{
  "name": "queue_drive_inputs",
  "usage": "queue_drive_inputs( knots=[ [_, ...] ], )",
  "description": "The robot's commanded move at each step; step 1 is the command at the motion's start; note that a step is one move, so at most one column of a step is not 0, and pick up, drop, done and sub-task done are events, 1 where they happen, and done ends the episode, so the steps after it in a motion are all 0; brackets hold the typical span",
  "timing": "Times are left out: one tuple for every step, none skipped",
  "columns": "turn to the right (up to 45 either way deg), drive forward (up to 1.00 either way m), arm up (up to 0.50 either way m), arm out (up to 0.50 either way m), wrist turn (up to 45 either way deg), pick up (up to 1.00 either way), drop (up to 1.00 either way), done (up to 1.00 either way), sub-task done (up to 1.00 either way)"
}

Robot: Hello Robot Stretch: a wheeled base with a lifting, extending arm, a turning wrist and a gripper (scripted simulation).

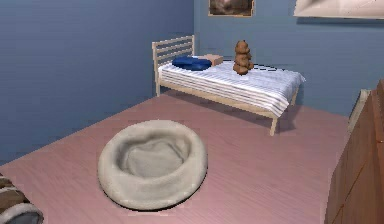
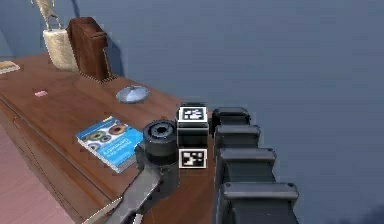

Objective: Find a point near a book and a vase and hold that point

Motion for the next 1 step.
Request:
queue_drive_inputs(
  knots=[
    [0.0, 0.0, 0.0, 0.0, 45.0, 0.0, 0.0, 0.0, 0.0]
  ],
)
